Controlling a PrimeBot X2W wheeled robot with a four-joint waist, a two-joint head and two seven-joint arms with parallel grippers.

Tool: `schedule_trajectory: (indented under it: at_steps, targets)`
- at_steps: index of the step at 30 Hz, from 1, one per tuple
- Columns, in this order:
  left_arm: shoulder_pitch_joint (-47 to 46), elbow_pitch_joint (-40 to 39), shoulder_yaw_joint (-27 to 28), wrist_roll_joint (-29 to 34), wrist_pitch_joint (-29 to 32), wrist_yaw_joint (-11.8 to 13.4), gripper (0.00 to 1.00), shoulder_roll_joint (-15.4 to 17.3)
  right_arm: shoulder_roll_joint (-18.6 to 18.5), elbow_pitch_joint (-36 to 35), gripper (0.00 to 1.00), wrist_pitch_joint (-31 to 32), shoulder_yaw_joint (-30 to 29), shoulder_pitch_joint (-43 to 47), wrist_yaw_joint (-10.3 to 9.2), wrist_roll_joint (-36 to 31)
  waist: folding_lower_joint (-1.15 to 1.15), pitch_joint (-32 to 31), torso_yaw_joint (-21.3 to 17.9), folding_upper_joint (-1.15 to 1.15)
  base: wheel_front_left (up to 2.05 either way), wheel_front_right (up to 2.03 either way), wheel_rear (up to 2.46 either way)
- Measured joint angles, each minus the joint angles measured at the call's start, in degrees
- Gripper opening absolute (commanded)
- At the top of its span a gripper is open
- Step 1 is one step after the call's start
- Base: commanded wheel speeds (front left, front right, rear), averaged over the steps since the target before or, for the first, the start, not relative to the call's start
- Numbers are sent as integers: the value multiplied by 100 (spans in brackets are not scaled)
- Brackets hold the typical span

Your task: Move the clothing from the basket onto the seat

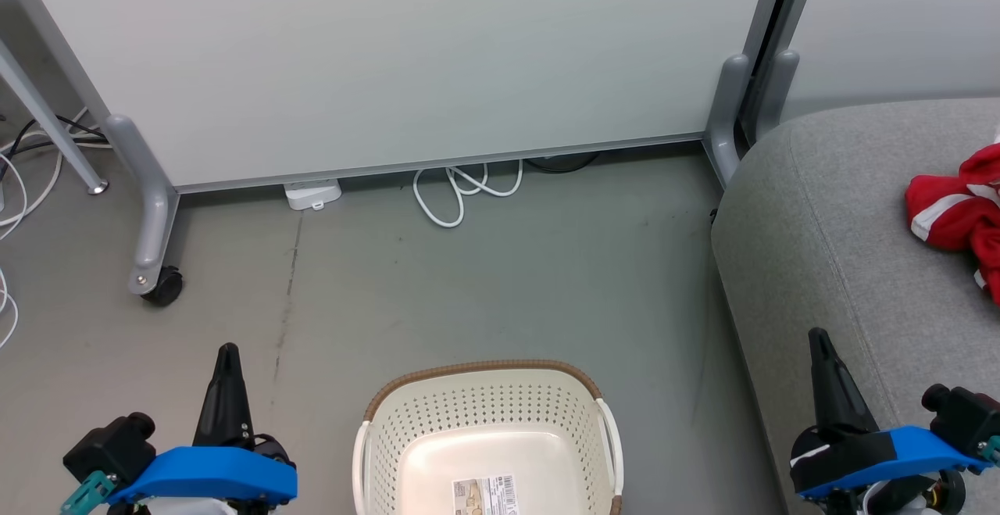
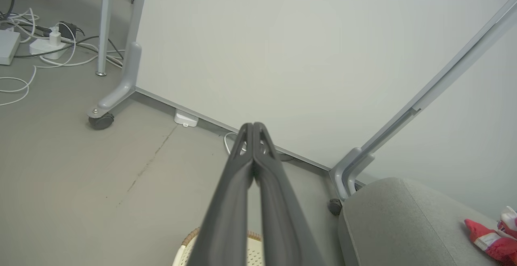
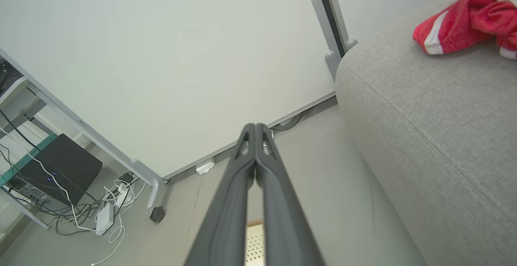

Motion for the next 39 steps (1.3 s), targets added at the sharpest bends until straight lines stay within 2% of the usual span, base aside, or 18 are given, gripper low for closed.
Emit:
schedule_trajectory:
  at_steps: [18,39]
  targets:
    - [-58,-87,77,-1532,358,19,0,0,0,-12,0,372,-69,-59,-1,1544,0,-44,-5,0,0,0,0]
    - [-170,-157,193,-2988,713,49,0,0,0,-20,0,749,-152,-142,-1,3016,0,-96,-11,0,0,0,0]
